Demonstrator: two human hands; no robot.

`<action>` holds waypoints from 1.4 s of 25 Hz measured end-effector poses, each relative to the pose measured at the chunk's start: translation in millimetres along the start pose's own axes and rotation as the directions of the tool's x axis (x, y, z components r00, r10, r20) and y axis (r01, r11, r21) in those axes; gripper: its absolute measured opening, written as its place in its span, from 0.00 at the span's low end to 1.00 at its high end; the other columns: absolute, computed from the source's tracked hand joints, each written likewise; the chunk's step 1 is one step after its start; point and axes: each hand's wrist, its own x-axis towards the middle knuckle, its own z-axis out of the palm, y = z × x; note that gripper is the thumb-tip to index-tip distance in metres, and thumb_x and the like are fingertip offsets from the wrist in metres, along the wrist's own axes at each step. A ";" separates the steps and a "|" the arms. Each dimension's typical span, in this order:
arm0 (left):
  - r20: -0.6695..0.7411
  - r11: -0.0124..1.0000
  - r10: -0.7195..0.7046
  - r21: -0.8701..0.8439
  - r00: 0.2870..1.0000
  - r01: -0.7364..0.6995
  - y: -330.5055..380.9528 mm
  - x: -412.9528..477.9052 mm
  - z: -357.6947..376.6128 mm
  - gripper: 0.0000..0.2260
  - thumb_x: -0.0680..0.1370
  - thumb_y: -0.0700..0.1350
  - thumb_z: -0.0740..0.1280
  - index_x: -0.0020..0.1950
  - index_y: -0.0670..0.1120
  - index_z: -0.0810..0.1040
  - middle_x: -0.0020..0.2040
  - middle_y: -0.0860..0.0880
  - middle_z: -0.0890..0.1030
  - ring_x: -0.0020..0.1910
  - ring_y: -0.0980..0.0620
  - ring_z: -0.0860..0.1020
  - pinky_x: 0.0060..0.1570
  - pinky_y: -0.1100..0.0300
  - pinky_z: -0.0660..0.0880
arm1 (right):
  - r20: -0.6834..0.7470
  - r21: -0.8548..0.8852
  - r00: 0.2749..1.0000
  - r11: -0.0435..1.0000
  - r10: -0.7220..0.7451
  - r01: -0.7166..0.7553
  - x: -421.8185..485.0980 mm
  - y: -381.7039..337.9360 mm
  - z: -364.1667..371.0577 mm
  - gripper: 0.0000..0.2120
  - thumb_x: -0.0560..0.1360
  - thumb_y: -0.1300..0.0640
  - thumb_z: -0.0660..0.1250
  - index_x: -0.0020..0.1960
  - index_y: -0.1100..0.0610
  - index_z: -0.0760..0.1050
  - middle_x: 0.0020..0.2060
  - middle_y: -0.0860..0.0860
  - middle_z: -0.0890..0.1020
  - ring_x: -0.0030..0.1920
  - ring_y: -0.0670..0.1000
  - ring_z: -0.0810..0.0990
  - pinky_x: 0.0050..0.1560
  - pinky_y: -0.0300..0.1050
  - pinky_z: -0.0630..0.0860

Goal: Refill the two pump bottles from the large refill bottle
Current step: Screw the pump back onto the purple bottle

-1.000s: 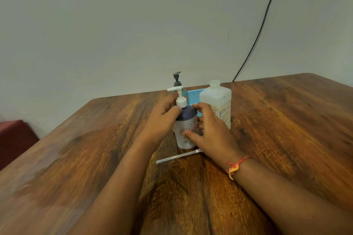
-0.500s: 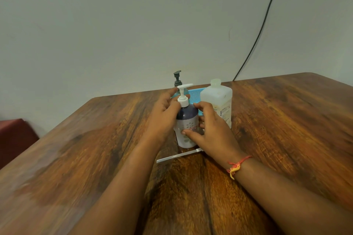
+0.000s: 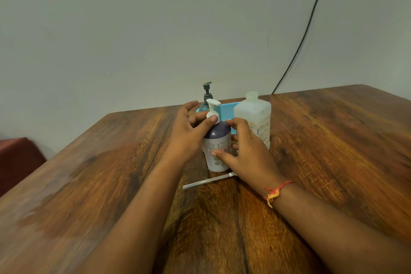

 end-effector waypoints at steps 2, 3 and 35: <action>0.035 1.000 0.009 0.027 0.999 -0.010 -0.5 2.5 -2.1 0.25 0.78 0.41 0.72 0.73 0.45 0.67 0.54 0.47 0.87 0.60 0.47 0.83 0.67 0.41 0.76 | -0.012 -0.009 1.000 1.000 -0.009 0.009 -0.6 0.6 0.2 0.35 0.71 0.45 0.77 0.70 0.46 0.61 0.67 0.49 0.76 0.62 0.51 0.79 0.56 0.51 0.82; 0.051 0.999 0.013 0.039 0.999 -0.015 0.1 3.2 -3.1 0.24 0.79 0.41 0.71 0.72 0.45 0.67 0.55 0.47 0.87 0.60 0.47 0.83 0.66 0.41 0.76 | -0.019 -0.017 1.000 1.000 -0.013 0.013 -1.0 0.9 0.5 0.35 0.71 0.45 0.77 0.70 0.46 0.61 0.67 0.49 0.76 0.62 0.50 0.80 0.55 0.51 0.82; 0.155 0.971 -0.004 0.238 0.988 -0.034 -15.1 -17.1 -2.1 0.34 0.69 0.45 0.81 0.71 0.54 0.70 0.66 0.53 0.77 0.62 0.54 0.78 0.53 0.62 0.81 | -0.253 0.041 0.932 0.965 0.259 -0.257 14.6 29.4 -41.6 0.52 0.68 0.49 0.80 0.80 0.48 0.48 0.72 0.54 0.68 0.67 0.54 0.74 0.55 0.51 0.81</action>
